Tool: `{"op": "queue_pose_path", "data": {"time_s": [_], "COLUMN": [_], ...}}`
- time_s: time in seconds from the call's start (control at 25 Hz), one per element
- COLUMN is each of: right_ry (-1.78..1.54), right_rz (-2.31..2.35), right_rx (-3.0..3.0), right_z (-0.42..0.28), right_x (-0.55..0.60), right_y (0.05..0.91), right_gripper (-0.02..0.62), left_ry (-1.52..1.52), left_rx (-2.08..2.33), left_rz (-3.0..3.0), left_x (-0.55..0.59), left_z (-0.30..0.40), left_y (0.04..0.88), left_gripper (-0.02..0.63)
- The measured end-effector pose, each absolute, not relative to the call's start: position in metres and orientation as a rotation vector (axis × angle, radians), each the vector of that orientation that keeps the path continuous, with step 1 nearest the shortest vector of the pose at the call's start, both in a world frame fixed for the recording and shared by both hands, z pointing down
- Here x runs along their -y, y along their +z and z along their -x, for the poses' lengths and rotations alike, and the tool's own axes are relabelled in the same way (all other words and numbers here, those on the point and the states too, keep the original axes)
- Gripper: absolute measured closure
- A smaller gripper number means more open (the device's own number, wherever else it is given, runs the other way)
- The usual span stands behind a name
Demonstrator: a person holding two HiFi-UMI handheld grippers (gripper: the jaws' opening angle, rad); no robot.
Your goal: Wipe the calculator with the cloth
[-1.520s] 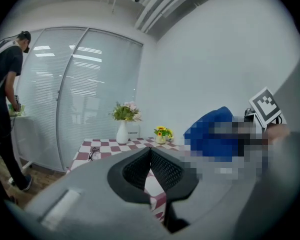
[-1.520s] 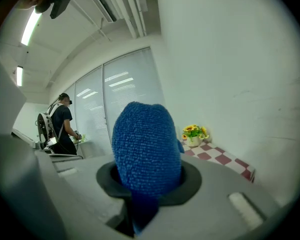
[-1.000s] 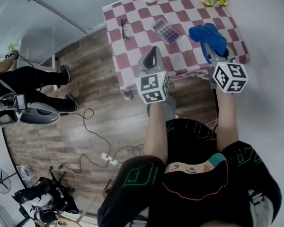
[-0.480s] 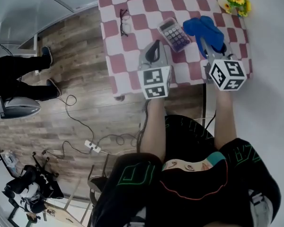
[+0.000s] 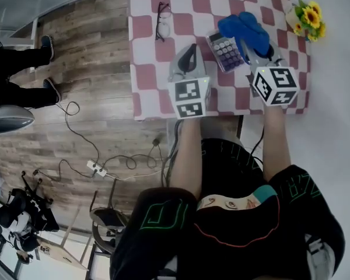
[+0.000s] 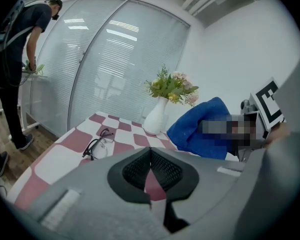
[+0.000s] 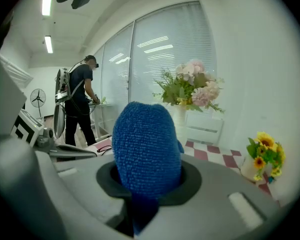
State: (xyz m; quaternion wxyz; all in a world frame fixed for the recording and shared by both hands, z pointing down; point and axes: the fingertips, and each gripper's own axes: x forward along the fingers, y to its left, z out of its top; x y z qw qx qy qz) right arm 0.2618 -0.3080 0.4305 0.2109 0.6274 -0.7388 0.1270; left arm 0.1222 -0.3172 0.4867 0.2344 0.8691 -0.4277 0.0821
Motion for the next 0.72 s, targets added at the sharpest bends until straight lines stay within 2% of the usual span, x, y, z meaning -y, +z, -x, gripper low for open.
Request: {"op": "queue_pose_path", "data": {"time_s": [0.72], "right_ry": [-0.008], "right_rz": [-1.09], "right_rx": [2.18], "right_z": [-0.225], "right_x": [0.352], "right_y": [0.49], "right_gripper": [0.495], "left_ry": [0.304], "left_rx": [1.449], "left_rz": [-2.236], "left_x": [0.289], "left_z": [-0.106], "left_y": [0.492], "left_gripper": [0.597]}}
